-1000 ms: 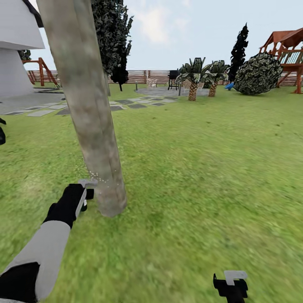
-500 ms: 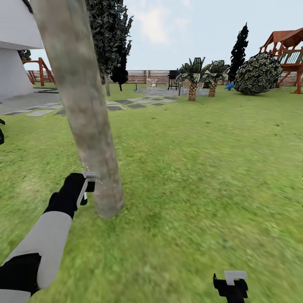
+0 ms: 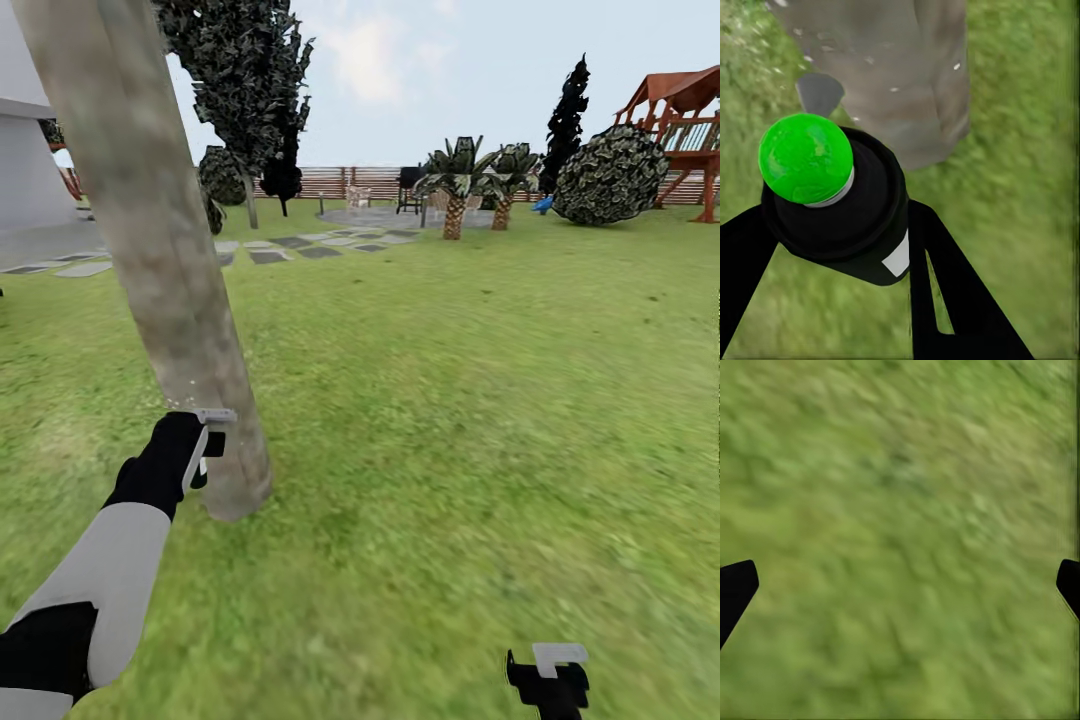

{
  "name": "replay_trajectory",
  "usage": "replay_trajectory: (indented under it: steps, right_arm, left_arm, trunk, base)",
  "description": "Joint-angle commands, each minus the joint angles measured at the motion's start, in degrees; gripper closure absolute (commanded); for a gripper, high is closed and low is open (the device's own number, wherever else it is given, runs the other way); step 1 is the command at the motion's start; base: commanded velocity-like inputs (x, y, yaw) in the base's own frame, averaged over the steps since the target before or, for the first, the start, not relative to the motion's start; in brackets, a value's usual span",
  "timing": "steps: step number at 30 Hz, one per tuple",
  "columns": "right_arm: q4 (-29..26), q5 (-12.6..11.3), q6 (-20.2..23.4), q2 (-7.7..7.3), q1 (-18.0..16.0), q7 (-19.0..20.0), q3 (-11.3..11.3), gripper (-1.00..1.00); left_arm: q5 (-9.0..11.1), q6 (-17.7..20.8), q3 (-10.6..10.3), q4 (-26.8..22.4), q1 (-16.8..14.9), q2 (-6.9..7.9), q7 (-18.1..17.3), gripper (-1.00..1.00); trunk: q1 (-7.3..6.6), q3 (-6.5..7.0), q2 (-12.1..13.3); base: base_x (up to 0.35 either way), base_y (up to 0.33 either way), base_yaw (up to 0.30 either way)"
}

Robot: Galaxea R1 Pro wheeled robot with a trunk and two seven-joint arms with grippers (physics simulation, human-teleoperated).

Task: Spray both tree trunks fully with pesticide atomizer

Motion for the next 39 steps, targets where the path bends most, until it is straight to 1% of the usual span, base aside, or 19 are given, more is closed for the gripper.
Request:
replay_trajectory:
  steps: [1,7,10,18,22,27,30,31,33,35,39]
  right_arm:
    - [0.10,0.60,-0.19,0.01,-0.05,-0.17,-0.38,-1.00]
    - [0.10,0.60,-0.19,0.01,-0.05,-0.17,-0.39,-1.00]
    - [0.10,0.60,-0.19,0.01,-0.05,-0.17,-0.35,-1.00]
    - [0.10,0.60,-0.19,0.01,-0.05,-0.17,-0.33,-1.00]
    - [0.10,0.60,-0.19,0.01,-0.05,-0.17,-0.33,-1.00]
    - [0.10,0.60,-0.19,0.01,-0.05,-0.17,-0.33,-1.00]
    - [0.10,0.60,-0.19,0.01,-0.05,-0.17,-0.33,-1.00]
    - [0.10,0.60,-0.19,0.01,-0.05,-0.17,-0.33,-1.00]
    - [0.10,0.60,-0.19,0.01,-0.05,-0.17,-0.33,-1.00]
    - [0.10,0.60,-0.19,0.01,-0.05,-0.17,-0.33,-1.00]
    - [0.10,0.60,-0.19,0.01,-0.05,-0.17,-0.33,-1.00]
  left_arm:
    - [-0.07,0.25,0.02,-0.05,-0.04,-0.02,0.06,1.00]
    - [-0.09,0.25,-0.07,-0.05,-0.07,0.11,0.08,1.00]
    - [-0.07,0.25,-0.09,-0.05,-0.10,0.47,0.08,1.00]
    - [-0.40,0.16,0.18,-0.04,-0.04,0.93,0.20,1.00]
    - [-0.42,0.16,0.24,-0.04,-0.03,1.06,0.39,1.00]
    - [-0.46,-0.01,-0.08,0.33,0.05,0.89,0.53,1.00]
    - [-0.50,-0.39,0.36,0.71,1.77,1.40,0.57,1.00]
    - [-0.51,-0.41,0.41,0.70,2.07,1.81,0.55,1.00]
    - [-0.43,-0.52,0.49,0.79,2.60,3.30,0.53,1.00]
    - [-0.42,-0.55,0.54,0.80,3.07,3.57,0.52,1.00]
    - [-0.42,-0.63,0.52,0.74,3.91,3.62,0.59,1.00]
  trunk:
    - [-0.01,-0.05,-0.02]
    - [-0.01,-0.05,-0.02]
    - [-0.01,-0.05,-0.02]
    - [-0.01,-0.05,-0.02]
    - [-0.01,-0.05,-0.02]
    - [-0.01,-0.05,-0.02]
    - [-0.01,-0.05,-0.02]
    - [-0.01,-0.05,-0.02]
    - [-0.01,-0.05,-0.02]
    - [-0.01,-0.05,-0.02]
    - [-0.01,-0.05,-0.02]
  base:
    - [0.000,-0.277,0.000]
    - [0.000,-0.277,0.000]
    - [0.000,-0.277,0.033]
    - [0.002,-0.277,0.244]
    - [0.108,-0.266,0.276]
    - [0.204,-0.220,0.062]
    - [0.216,-0.211,0.002]
    - [0.216,-0.211,0.005]
    - [0.216,-0.211,0.139]
    - [0.216,-0.211,0.249]
    - [0.216,-0.211,0.272]
